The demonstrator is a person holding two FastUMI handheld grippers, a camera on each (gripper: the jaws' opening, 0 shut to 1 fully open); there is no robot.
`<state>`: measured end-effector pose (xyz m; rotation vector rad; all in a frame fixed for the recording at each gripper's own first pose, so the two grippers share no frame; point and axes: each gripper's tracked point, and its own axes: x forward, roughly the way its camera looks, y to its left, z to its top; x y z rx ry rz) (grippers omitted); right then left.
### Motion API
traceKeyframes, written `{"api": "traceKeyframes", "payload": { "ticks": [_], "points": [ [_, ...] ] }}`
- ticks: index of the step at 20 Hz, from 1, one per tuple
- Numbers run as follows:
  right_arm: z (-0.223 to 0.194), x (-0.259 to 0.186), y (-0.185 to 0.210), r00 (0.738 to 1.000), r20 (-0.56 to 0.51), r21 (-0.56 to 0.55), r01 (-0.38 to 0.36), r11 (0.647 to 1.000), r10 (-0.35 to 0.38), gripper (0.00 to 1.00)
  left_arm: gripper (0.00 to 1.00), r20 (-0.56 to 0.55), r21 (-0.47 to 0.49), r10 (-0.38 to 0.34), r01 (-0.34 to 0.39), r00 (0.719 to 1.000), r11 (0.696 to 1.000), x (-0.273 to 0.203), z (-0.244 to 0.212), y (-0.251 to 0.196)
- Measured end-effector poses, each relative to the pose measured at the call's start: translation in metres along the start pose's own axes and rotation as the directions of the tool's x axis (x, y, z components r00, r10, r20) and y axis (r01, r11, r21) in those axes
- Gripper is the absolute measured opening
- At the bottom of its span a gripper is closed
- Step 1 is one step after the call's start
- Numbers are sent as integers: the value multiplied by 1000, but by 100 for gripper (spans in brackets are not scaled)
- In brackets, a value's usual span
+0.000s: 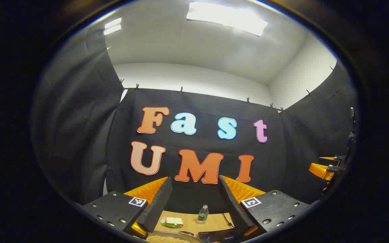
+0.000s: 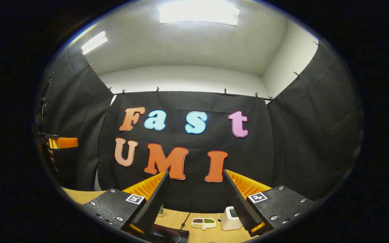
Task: First push the handle of the pot to place it horizontally, then grasp the pot with both hands and set it on the induction cooktop.
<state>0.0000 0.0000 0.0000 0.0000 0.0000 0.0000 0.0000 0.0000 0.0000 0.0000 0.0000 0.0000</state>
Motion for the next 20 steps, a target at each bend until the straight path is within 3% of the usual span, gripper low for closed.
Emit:
{"api": "traceKeyframes", "payload": {
  "ticks": [1,8,17,20],
  "points": [
    [1,1,-2,1000,-1,7,1,1000,-1,99,84,4,14,16,-16,1000,1000,1,2,0],
    [8,1,-3,1000,13,11,-3,1000,3,96,86,9,23,-12,12,1000,1000,10,5,-14],
    [10,-2,-12,1000,25,9,1,1000,-1,96,84,64,25,56,-58,996,998,1,13,4],
    [6,-3,-14,1000,21,17,-2,1000,1,96,86,53,18,29,-30,998,999,-2,10,-6]
  ]
}}
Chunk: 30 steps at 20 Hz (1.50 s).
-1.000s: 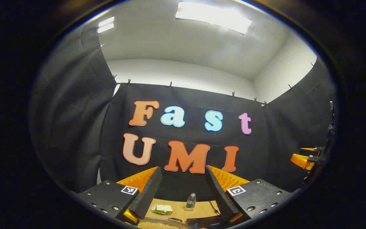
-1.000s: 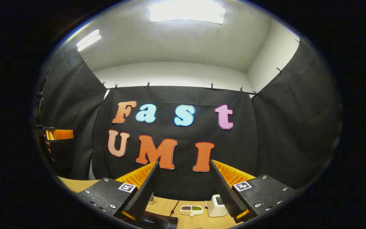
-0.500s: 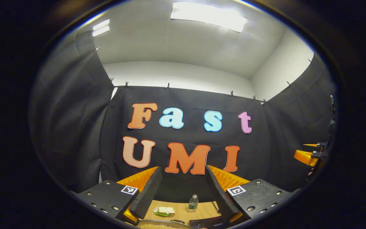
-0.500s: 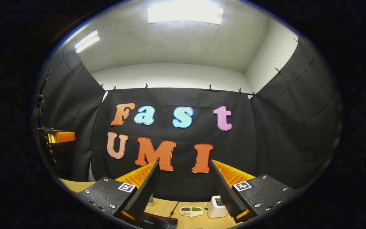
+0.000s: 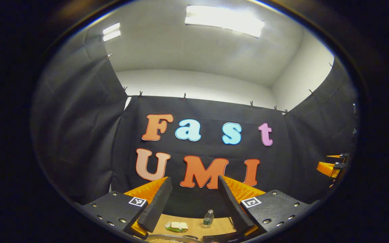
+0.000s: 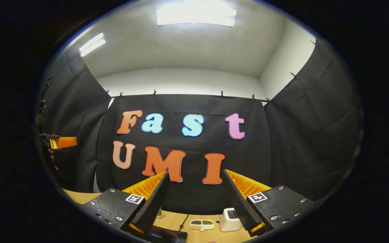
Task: First push the handle of the pot to place it horizontally, then grasp the pot with both hands and set it on the induction cooktop.
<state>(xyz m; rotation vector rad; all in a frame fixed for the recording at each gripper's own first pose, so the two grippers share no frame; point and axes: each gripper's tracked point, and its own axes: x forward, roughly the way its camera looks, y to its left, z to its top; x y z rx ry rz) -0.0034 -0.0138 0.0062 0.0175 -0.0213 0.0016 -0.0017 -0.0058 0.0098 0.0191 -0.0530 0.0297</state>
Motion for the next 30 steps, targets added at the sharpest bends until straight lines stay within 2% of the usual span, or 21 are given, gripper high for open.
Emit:
{"api": "traceKeyframes", "payload": {
  "ticks": [7,8,9,10,11,12,13,14,15,16,19,22,25,30],
  "points": [
    [-19,-6,5,1000,-5,-12,-12,1000,12,96,86,-79,-6,-13,13,997,1000,-2,-40,4],
    [-24,-5,6,1000,-12,-12,-14,1000,14,99,89,-105,2,-19,19,994,1000,-3,-51,3],
    [-30,-6,9,1000,-20,-10,-16,1000,16,96,84,-138,12,-24,26,990,1000,-3,-63,3],
    [-36,-7,10,999,-29,-8,-19,1000,19,96,71,-172,22,-24,29,985,999,-5,-76,5],
    [-42,-7,10,999,-38,-7,-21,1000,20,96,68,-202,31,-16,22,979,999,-7,-88,9],
    [-47,-8,11,999,-45,-6,-21,1000,20,96,53,-235,39,-6,15,972,999,-9,-101,13],
    [-54,-8,11,998,-54,-5,-18,1000,18,96,46,-276,41,-2,14,961,999,-9,-116,17],
    [-61,-7,12,998,-62,-6,-19,1000,19,96,33,-314,34,-5,16,950,999,-13,-132,19],
    [-68,-7,13,997,-68,-7,-21,1000,20,96,31,-363,12,-12,18,932,1000,-16,-150,21],
    [-74,-7,13,997,-69,-5,-20,1000,20,96,12,-415,-14,-23,19,910,1000,-23,-170,22],
    [-98,-7,19,996,-86,-10,-32,999,31,96,10,-550,-49,-17,-11,835,999,-37,-219,36],
    [-121,-6,23,993,-117,-15,-35,999,33,96,4,-674,-67,-17,-38,738,997,-62,-270,46],
    [-136,-8,25,992,-124,-34,-34,999,30,96,4,-790,-76,-23,-60,613,995,-93,-308,51],
    [-166,-15,30,989,-148,-60,-36,998,27,96,4,-900,-101,-41,-117,434,988,-141,-350,55]
  ]
}}
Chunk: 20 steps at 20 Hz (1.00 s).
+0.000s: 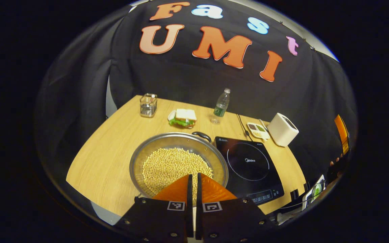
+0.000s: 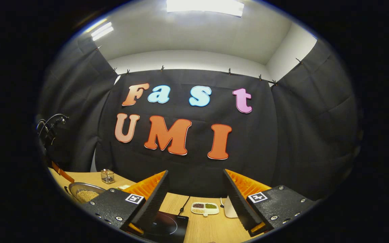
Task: First push the handle of the pot to place it horizontally, then grasp the pot with both hands and set it on the induction cooktop.
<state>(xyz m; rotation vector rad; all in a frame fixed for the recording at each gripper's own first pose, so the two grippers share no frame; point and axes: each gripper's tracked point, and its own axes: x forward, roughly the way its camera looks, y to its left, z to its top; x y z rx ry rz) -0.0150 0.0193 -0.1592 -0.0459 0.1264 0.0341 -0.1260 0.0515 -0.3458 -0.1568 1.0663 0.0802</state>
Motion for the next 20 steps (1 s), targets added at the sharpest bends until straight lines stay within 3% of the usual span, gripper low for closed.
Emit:
{"api": "traceKeyframes", "payload": {
  "ticks": [5,9,20],
  "points": [
    [-34,0,5,999,-49,6,0,1000,0,96,4,-144,-32,16,-21,989,999,4,-46,11],
    [-60,1,10,994,-109,32,-5,999,8,96,2,-276,-74,15,-37,961,997,4,-85,19],
    [-75,-1,17,991,-137,18,0,1000,2,95,2,-382,-172,3,-74,924,982,22,-128,48]
  ]
}}
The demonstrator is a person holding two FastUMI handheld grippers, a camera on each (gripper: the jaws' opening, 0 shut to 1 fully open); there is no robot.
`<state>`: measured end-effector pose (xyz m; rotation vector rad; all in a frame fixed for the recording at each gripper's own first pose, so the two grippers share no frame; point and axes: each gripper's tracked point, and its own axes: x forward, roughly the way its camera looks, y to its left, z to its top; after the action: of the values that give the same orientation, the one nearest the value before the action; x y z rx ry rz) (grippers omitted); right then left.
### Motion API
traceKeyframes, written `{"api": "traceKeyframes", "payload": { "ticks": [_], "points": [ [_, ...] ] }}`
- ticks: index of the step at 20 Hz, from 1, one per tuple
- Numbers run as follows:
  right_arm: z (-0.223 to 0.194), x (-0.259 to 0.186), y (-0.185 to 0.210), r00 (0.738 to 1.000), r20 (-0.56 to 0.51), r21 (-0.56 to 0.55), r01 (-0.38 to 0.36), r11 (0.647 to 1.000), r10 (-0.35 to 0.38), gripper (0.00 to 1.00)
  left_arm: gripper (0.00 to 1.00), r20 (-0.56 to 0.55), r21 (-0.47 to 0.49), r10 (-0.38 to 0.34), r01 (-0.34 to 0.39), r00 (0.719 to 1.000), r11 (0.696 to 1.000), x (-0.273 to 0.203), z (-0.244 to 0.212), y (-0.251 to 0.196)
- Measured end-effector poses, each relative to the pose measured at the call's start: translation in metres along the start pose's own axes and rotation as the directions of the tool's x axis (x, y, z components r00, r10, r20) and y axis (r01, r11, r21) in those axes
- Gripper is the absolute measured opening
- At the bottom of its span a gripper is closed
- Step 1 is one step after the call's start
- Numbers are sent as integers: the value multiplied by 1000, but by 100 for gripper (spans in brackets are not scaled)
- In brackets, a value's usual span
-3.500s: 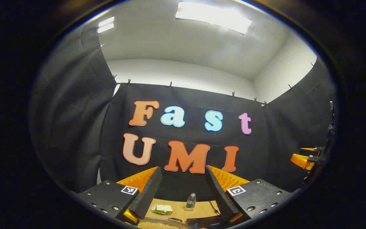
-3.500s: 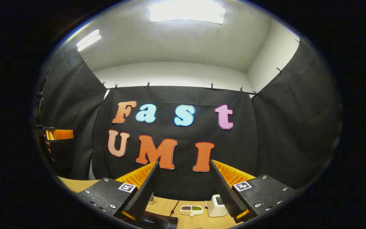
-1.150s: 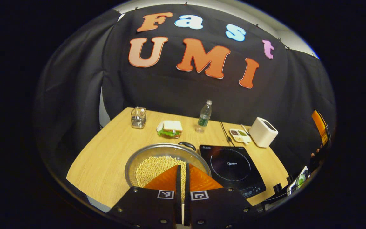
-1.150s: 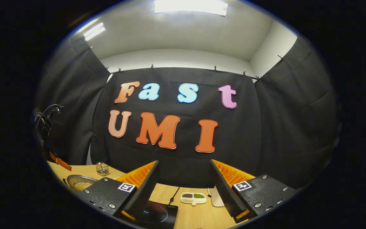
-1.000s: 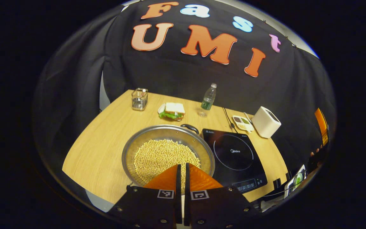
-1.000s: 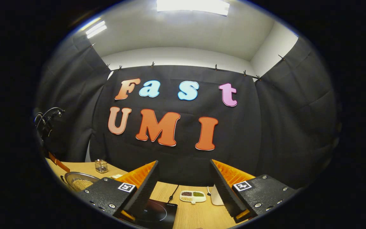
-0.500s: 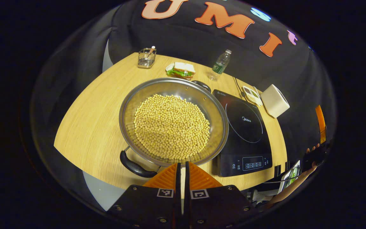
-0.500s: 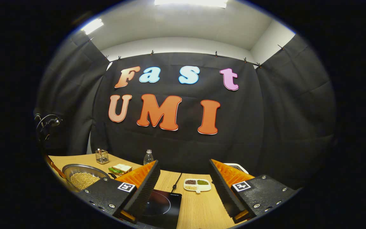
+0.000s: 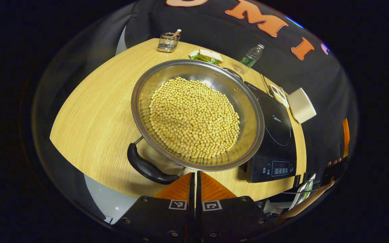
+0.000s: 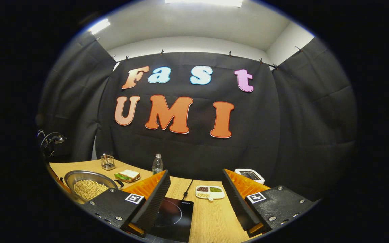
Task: First push the handle of the pot to place it horizontally, then grasp the pot with both hands and set it on the induction cooktop.
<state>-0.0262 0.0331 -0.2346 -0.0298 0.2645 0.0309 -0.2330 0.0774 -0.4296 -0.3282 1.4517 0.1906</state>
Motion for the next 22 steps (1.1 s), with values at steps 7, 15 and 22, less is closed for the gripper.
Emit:
{"api": "traceKeyframes", "payload": {
  "ticks": [7,15,22],
  "points": [
    [-8,4,14,1000,-23,1,-5,1000,5,95,1,5,32,46,-46,999,998,10,14,14],
    [-19,16,44,997,-64,23,-52,998,53,95,1,27,11,165,-165,986,986,18,39,63],
    [-42,27,87,981,-147,30,-124,992,127,94,1,81,23,261,-264,962,964,23,68,105]
  ]
}}
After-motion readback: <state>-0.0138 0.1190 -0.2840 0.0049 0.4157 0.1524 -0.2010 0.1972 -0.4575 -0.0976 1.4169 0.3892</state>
